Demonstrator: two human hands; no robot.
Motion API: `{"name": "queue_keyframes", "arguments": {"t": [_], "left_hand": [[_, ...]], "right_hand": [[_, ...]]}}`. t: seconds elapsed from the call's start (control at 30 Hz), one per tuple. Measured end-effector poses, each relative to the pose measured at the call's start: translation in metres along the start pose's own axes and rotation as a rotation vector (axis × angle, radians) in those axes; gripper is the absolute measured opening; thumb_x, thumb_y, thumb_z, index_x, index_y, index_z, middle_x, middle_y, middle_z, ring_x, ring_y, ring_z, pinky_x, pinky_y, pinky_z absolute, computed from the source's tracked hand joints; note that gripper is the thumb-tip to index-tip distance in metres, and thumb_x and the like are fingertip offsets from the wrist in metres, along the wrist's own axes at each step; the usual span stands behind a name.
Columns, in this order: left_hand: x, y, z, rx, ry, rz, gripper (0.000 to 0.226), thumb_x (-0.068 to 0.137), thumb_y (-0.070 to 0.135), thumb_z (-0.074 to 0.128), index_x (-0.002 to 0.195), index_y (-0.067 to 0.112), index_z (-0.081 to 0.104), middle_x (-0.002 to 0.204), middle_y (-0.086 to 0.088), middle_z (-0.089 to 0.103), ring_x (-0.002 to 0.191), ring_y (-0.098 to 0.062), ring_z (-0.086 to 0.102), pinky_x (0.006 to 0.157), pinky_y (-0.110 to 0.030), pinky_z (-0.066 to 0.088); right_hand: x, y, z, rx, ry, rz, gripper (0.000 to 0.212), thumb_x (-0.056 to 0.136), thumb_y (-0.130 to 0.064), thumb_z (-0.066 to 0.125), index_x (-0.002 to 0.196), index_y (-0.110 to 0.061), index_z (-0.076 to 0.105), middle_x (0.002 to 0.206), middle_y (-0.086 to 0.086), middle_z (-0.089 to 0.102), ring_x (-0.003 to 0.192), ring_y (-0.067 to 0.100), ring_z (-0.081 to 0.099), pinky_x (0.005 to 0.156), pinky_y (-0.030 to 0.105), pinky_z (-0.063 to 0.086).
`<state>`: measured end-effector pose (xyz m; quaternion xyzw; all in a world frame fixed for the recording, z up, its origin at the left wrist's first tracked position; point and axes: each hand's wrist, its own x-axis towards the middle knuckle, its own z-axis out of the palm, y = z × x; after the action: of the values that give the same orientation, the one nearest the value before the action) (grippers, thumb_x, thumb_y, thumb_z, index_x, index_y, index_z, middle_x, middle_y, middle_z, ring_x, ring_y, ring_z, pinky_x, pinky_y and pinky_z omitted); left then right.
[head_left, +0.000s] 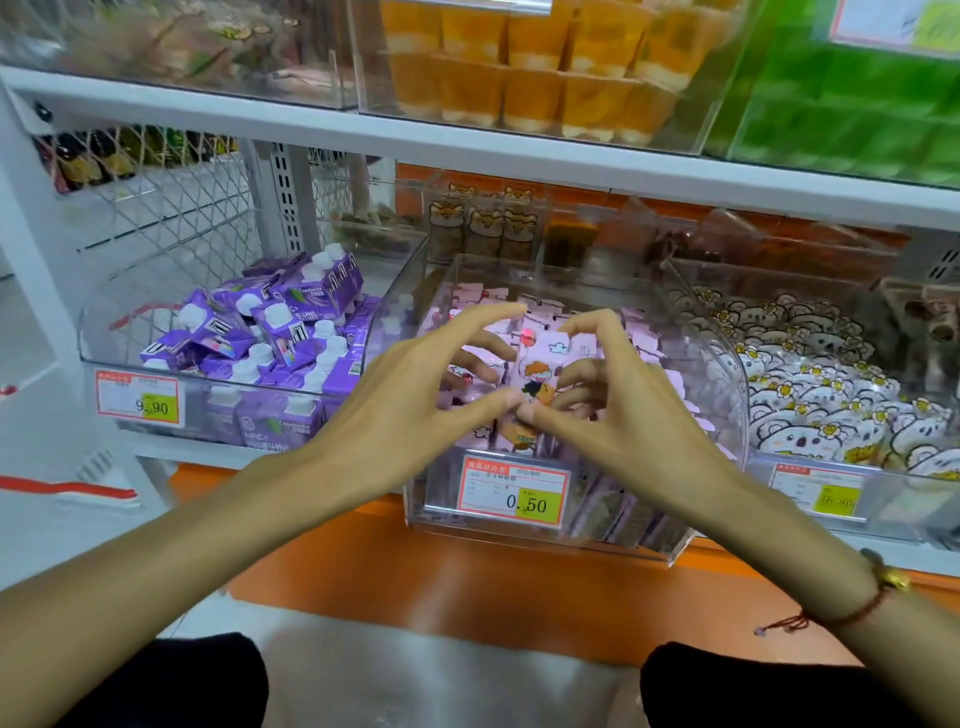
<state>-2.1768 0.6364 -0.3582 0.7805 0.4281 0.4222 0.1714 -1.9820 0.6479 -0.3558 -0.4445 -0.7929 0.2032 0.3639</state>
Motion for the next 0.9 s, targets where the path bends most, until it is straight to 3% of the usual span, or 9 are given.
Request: {"name": "queue_keyframes", "arguments": {"t": [0.1, 0.17, 0.33, 0.43, 0.5, 0.63, 0.7, 0.83, 0.9], "left_hand": [[0.000, -0.003, -0.001, 0.139, -0.040, 0.030, 0.040, 0.082, 0.044, 0.067, 0.120, 0.044, 0.054, 0.106, 0.022, 0.060, 0.092, 0.001, 0.060, 0.076, -0.032, 0.053], [-0.002, -0.006, -0.005, 0.289, -0.104, 0.047, 0.037, 0.080, 0.048, 0.067, 0.115, 0.040, 0.058, 0.104, 0.023, 0.060, 0.090, 0.004, 0.059, 0.073, -0.035, 0.054], [-0.007, -0.011, -0.012, 0.468, -0.270, 0.072, 0.035, 0.086, 0.060, 0.048, 0.117, 0.046, 0.055, 0.110, 0.027, 0.059, 0.096, 0.007, 0.052, 0.073, -0.025, 0.047], [-0.008, -0.009, -0.011, 0.433, -0.254, 0.073, 0.033, 0.088, 0.056, 0.052, 0.120, 0.048, 0.053, 0.114, 0.028, 0.057, 0.097, 0.012, 0.047, 0.074, -0.024, 0.045], [-0.008, -0.007, -0.009, 0.452, -0.288, 0.099, 0.030, 0.090, 0.052, 0.050, 0.118, 0.046, 0.056, 0.115, 0.026, 0.058, 0.100, 0.007, 0.051, 0.079, -0.025, 0.045], [-0.007, -0.007, -0.006, 0.492, -0.353, 0.137, 0.027, 0.093, 0.048, 0.048, 0.114, 0.040, 0.062, 0.115, 0.025, 0.060, 0.105, 0.002, 0.052, 0.086, -0.018, 0.036], [-0.008, -0.007, -0.006, 0.478, -0.335, 0.127, 0.030, 0.093, 0.050, 0.047, 0.119, 0.041, 0.057, 0.117, 0.025, 0.058, 0.105, 0.003, 0.050, 0.086, -0.018, 0.035], [-0.009, -0.008, -0.002, 0.495, -0.337, 0.115, 0.036, 0.092, 0.056, 0.038, 0.121, 0.042, 0.055, 0.114, 0.023, 0.056, 0.104, 0.002, 0.046, 0.083, -0.018, 0.029], [-0.008, -0.008, -0.002, 0.491, -0.366, 0.114, 0.038, 0.092, 0.058, 0.034, 0.119, 0.043, 0.057, 0.111, 0.023, 0.055, 0.101, 0.004, 0.042, 0.085, -0.018, 0.027]], "right_hand": [[-0.002, 0.003, -0.001, -0.105, -0.077, -0.042, 0.039, 0.076, -0.043, 0.072, 0.098, -0.030, 0.043, 0.077, -0.010, 0.066, 0.072, 0.001, 0.063, 0.063, 0.015, 0.046], [-0.004, 0.006, 0.001, -0.235, -0.080, -0.087, 0.030, 0.077, -0.046, 0.070, 0.089, -0.024, 0.054, 0.078, -0.011, 0.063, 0.074, 0.004, 0.057, 0.065, 0.023, 0.045], [-0.007, 0.013, 0.003, -0.480, -0.162, -0.233, 0.030, 0.090, -0.049, 0.051, 0.091, -0.025, 0.069, 0.094, -0.011, 0.058, 0.091, 0.009, 0.041, 0.077, 0.029, 0.040], [-0.007, 0.017, -0.002, -0.447, -0.249, -0.232, 0.029, 0.094, -0.044, 0.048, 0.098, -0.027, 0.071, 0.101, -0.011, 0.060, 0.099, 0.010, 0.041, 0.083, 0.028, 0.040], [-0.006, 0.018, -0.004, -0.409, -0.262, -0.225, 0.028, 0.095, -0.043, 0.047, 0.098, -0.028, 0.071, 0.100, -0.013, 0.061, 0.097, 0.008, 0.042, 0.078, 0.027, 0.040], [0.009, 0.016, -0.015, -0.282, -0.013, -0.133, 0.014, 0.092, -0.032, 0.055, 0.094, -0.031, 0.070, 0.088, -0.013, 0.066, 0.082, 0.006, 0.053, 0.065, 0.025, 0.039], [0.020, 0.015, -0.016, -0.319, 0.027, -0.095, 0.010, 0.088, -0.031, 0.062, 0.094, -0.030, 0.071, 0.089, -0.010, 0.068, 0.078, 0.007, 0.057, 0.064, 0.026, 0.043], [0.031, 0.012, -0.006, -0.356, -0.188, -0.030, 0.030, 0.079, -0.044, 0.070, 0.104, -0.026, 0.071, 0.094, -0.003, 0.064, 0.084, 0.012, 0.057, 0.077, 0.035, 0.050], [0.034, 0.010, -0.004, -0.322, -0.231, -0.029, 0.028, 0.079, -0.041, 0.071, 0.103, -0.028, 0.071, 0.091, -0.002, 0.061, 0.082, 0.012, 0.055, 0.076, 0.036, 0.049]]}}
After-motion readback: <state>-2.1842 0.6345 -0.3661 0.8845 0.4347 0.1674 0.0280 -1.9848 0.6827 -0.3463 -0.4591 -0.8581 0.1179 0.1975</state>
